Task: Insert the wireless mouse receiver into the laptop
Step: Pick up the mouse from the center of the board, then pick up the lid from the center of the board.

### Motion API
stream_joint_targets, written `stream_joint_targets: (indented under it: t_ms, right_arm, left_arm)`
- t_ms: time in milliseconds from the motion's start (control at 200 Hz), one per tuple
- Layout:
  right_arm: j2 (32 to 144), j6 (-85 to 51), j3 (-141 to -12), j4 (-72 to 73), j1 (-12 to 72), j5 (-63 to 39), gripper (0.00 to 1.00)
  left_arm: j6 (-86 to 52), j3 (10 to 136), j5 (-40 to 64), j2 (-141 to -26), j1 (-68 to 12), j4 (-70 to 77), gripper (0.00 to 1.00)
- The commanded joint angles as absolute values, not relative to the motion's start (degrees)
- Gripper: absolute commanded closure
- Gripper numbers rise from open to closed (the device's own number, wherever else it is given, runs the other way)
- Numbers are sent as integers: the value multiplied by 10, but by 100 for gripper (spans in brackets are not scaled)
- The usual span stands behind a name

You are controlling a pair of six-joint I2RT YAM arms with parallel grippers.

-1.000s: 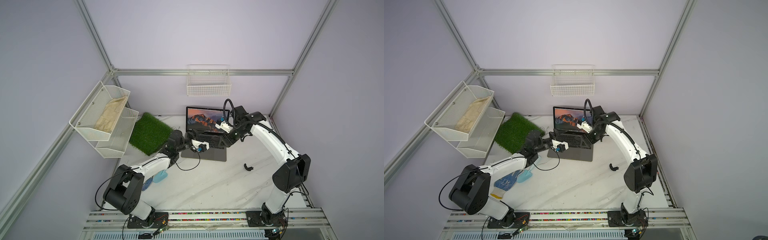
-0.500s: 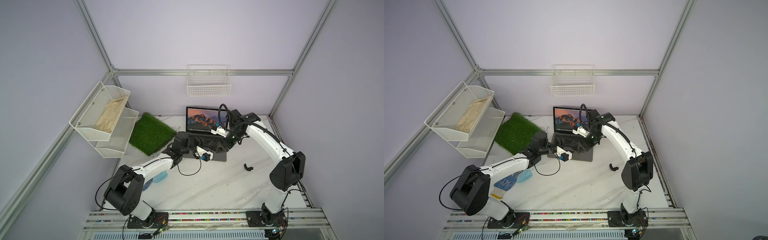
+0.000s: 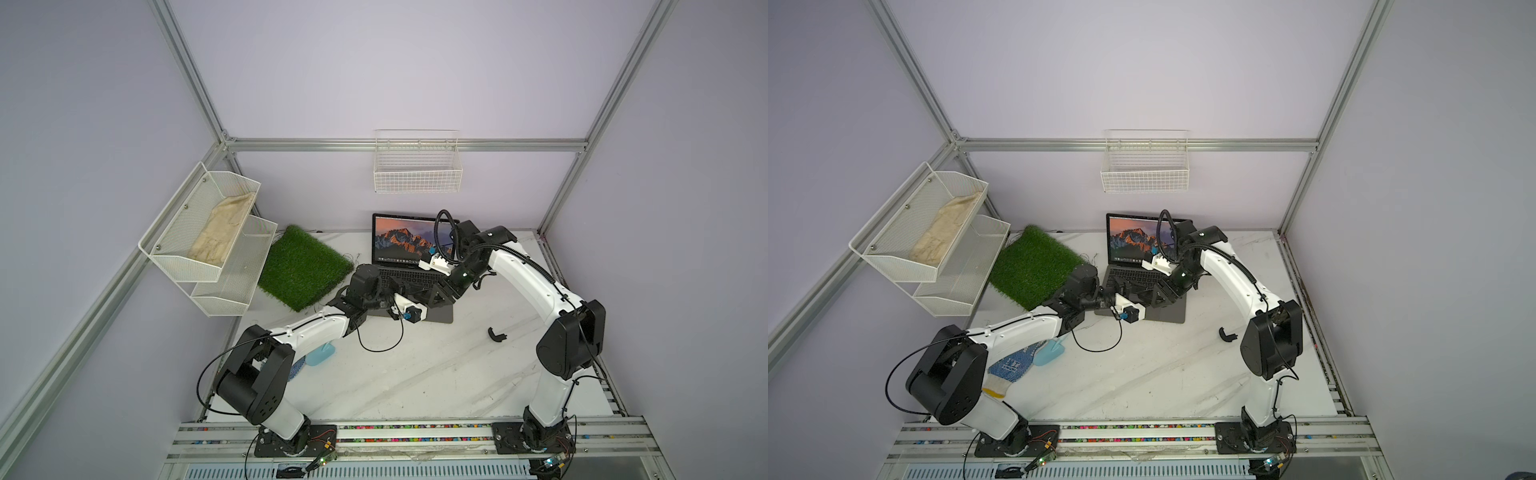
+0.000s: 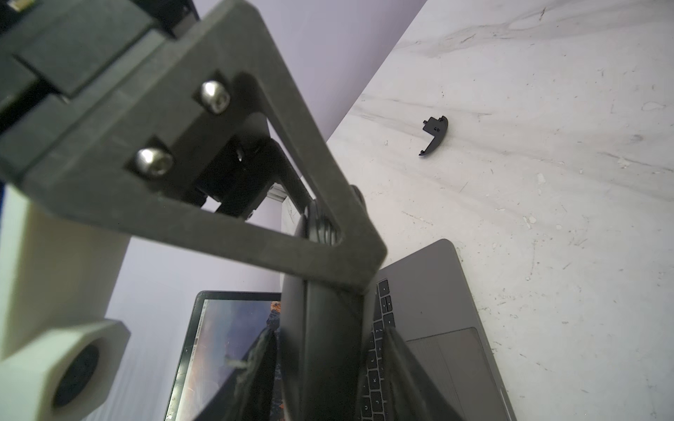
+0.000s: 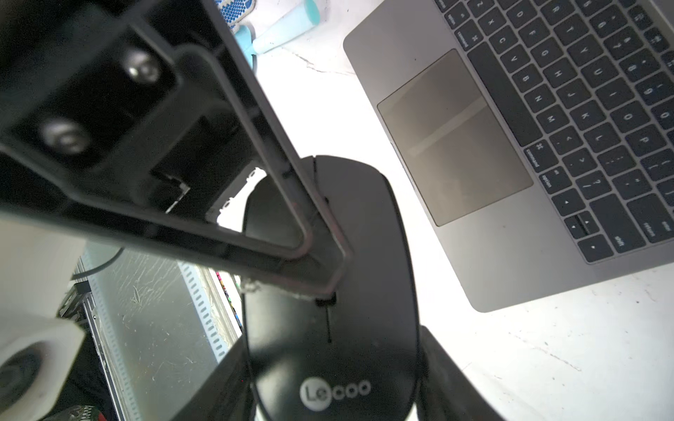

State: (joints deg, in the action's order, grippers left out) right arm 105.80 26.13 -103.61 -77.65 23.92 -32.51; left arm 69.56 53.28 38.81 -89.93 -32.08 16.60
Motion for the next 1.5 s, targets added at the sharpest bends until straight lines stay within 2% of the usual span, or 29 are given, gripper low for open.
stream_joint_targets:
  t_ms: [0, 140, 250, 305, 395, 410, 450, 590, 745, 785, 800, 1060, 1210, 1335, 1495]
  right_arm:
    - [1056, 281, -1049, -779, 243, -345, 80]
    - [1057, 280, -1048, -777, 243, -344, 80]
    - [1056, 279, -1048, -774, 243, -347, 80]
    - [1056, 275, -1048, -772, 243, -345, 80]
    - [1056, 274, -1049, -770, 243, -353, 80]
    - [1054, 275, -1048, -768, 243, -356, 79]
    - [1047, 280, -1048, -762, 242, -365, 74]
    - [1000, 228, -1033, -694, 225, -370, 42]
    - [913, 70, -983, -547, 198, -248, 21]
    - [887, 19, -961, -509, 191, -202, 5]
    - [879, 4, -954, -498, 190, -184, 3]
    - [757, -185, -726, -385, 183, 65, 3]
    - [742, -298, -578, -379, 175, 82, 3]
    - [747, -332, -481, -361, 151, 61, 3]
    - [770, -339, -441, -331, 144, 67, 3]
  left_arm:
    - [684, 562, 400, -899, -324, 179, 57]
    - [679, 562, 404, -901, -324, 178, 62]
    - [679, 562, 404, -901, -324, 176, 71]
    - [677, 563, 406, -899, -324, 171, 79]
    - [673, 573, 418, -890, -324, 135, 100]
    - [670, 577, 422, -890, -324, 126, 100]
    - [663, 588, 430, -887, -324, 100, 100]
    - [651, 646, 438, -893, -322, -14, 100]
    - [558, 672, 398, -900, -313, -35, 100]
    - [531, 679, 398, -899, -307, -52, 100]
    - [517, 682, 397, -898, -305, -57, 100]
    - [228, 680, 383, -863, -270, -69, 100]
    - [-11, 649, 299, -845, -256, -32, 100]
    - [-197, 595, 255, -829, -240, 10, 100]
    - [-344, 537, 341, -838, -197, 68, 100]
